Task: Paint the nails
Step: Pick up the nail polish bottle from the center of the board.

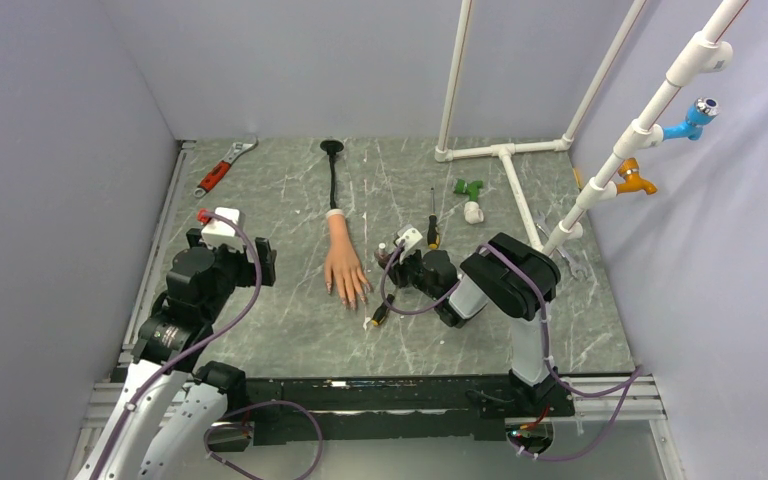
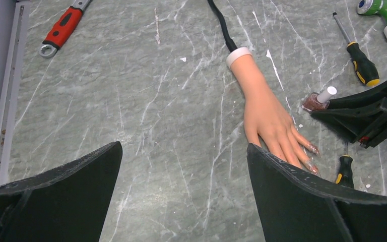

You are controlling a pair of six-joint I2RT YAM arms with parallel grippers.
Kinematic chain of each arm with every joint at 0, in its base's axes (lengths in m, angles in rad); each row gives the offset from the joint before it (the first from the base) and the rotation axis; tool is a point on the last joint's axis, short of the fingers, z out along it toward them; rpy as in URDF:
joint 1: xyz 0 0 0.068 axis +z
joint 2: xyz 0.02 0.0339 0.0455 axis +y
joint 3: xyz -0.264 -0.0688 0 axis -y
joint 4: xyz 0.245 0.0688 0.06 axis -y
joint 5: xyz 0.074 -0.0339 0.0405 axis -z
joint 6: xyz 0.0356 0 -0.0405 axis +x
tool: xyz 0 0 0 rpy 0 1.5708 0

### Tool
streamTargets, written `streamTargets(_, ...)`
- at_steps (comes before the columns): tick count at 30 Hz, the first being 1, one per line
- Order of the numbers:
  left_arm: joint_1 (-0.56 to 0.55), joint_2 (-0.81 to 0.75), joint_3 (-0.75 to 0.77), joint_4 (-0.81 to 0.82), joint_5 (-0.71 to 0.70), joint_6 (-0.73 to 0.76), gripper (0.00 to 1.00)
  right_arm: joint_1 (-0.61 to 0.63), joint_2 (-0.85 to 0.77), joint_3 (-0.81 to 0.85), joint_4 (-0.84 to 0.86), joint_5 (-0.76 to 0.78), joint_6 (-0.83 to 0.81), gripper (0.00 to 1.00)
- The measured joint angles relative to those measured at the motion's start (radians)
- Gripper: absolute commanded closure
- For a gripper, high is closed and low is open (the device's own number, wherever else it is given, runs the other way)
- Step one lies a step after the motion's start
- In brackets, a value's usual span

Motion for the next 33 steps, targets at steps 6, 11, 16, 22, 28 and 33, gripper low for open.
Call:
streamTargets(6, 0.000, 0.005, 0.000, 0.000, 0.003, 0.001, 0.01, 0.000, 0.000, 0.000, 0.003, -0.004, -0.008, 0.99)
streamTargets(11, 0.000, 0.010, 0.000, -0.001, 0.031, 0.013, 0.03, 0.000, -0.055, -0.008, -0.040, -0.006, -0.012, 1.00)
streamTargets(16, 0.000, 0.001, 0.000, 0.002, 0.111, 0.032, 0.08, 0.000, -0.286, -0.011, -0.211, -0.026, 0.017, 1.00)
streamTargets(22, 0.002, -0.038, -0.008, 0.051, 0.370, 0.064, 0.14, 0.000, -0.552, 0.087, -0.552, -0.188, 0.021, 1.00)
streamTargets(28, 0.002, -0.055, -0.032, 0.123, 0.713, 0.105, 0.19, 0.000, -0.734, 0.182, -0.898, -0.435, 0.013, 1.00)
streamTargets(33, 0.002, -0.001, -0.032, 0.164, 0.933, 0.125, 0.21, 0.018, -0.815, 0.195, -1.033, -0.608, 0.011, 1.00)
